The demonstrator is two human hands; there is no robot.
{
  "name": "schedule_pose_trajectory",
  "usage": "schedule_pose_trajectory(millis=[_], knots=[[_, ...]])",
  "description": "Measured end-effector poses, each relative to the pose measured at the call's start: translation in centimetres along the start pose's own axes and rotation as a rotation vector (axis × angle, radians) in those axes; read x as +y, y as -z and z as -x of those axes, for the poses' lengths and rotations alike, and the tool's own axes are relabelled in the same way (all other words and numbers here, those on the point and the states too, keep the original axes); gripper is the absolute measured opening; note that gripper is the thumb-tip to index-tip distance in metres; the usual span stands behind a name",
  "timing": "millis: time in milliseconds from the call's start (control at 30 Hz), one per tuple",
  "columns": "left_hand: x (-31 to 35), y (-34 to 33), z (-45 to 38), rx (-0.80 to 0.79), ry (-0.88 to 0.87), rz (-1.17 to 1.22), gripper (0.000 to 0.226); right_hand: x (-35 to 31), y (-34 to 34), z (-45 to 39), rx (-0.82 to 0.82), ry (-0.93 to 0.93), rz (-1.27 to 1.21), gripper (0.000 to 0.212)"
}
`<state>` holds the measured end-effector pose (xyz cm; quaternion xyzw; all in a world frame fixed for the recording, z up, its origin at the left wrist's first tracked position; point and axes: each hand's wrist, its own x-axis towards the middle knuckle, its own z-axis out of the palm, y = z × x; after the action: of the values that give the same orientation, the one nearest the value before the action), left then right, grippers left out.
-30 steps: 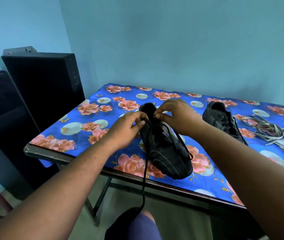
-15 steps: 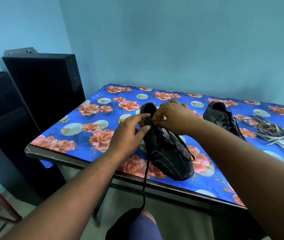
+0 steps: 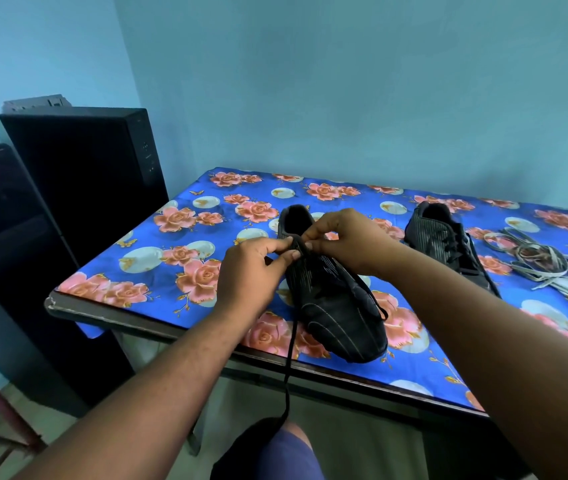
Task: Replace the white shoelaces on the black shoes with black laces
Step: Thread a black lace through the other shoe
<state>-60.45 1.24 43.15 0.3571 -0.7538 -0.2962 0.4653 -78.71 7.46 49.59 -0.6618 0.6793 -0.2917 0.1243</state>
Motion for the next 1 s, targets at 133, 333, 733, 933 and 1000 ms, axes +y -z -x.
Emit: schedule_pose_trajectory(millis=[133,333,733,933,1000], knots=[[0.0,-0.2,-0.1,0.017,-0.022,-0.004,0.021,0.2,-0.2,0.2,0.015,-0.039,-0.037,0.011],[-0.3,0.0,-0.3,-0.014,0.014,0.013,0.019,0.2,-1.6,0.2,0.142,-0.086,-0.052,0.01],[0.5,0.3,-0.7,-0.084,0.091,0.09,0.006,1.1,-0.9,0.8,0.09,-0.021,-0.233,0.014],[0.0,1.8,-0.1,-0.068,0.334,0.332,0.01,4.0,-1.0,1.2,0.016,-0.042,-0.348,0.029],[-1.1,3.1,-0.2,0.016,0.405,0.375,0.011,4.6,-1.2,1.4,0.03,-0.05,-0.366,0.032]])
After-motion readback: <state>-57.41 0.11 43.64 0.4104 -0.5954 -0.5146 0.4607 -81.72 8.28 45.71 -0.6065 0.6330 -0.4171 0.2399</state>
